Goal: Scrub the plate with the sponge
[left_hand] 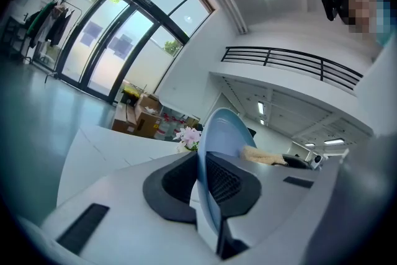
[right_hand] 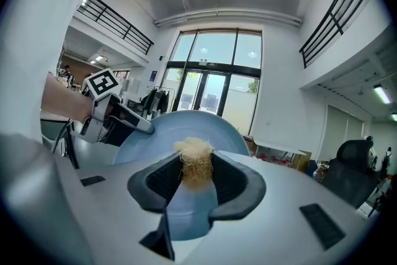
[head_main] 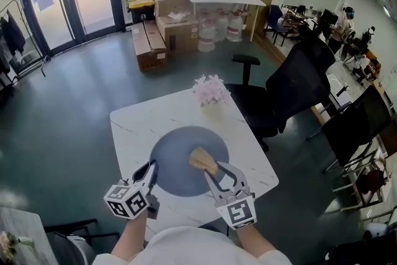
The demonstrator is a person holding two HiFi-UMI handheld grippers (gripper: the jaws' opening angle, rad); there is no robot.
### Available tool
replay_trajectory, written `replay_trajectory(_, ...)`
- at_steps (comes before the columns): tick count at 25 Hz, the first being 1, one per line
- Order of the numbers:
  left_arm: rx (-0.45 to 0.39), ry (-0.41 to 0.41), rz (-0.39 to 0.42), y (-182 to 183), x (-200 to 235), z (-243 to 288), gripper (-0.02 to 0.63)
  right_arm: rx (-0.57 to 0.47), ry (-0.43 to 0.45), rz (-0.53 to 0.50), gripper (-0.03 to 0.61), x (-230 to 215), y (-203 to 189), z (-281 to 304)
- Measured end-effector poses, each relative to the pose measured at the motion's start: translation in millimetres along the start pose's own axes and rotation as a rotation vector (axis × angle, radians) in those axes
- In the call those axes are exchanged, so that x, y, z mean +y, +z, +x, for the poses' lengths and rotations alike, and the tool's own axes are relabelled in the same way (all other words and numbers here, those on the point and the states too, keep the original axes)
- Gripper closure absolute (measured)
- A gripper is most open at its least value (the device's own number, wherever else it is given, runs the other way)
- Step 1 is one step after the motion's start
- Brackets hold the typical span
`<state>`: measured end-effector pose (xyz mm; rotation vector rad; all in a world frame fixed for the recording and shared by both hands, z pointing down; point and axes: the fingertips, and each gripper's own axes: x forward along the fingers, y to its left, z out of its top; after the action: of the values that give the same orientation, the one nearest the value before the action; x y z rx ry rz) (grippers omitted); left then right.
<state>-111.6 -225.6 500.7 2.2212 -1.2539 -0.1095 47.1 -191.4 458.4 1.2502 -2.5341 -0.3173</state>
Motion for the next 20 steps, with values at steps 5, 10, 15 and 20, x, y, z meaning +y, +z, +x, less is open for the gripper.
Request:
replay_trajectory(5,-0.012,0.004,-0.011,4,5,3,0.571,0.079,0.082,0.021,0.439,29,-22,-11)
replay_trajectory(10,0.005,-0.014,0.010,-2,-4,5,0.571,0.026,0.191,0.039,0.439,72,-4,9)
replay_trajectory(15,0.016,-0.029,0.012,-10,-14,2,0.571,-0.031,0.132,0.000,0.439,43,18,23)
replay_trajectory(20,0.002,-0.026,-0.012,-3,-11,-1,0.571,0.003,0.006,0.029,0.439,-2,5,9)
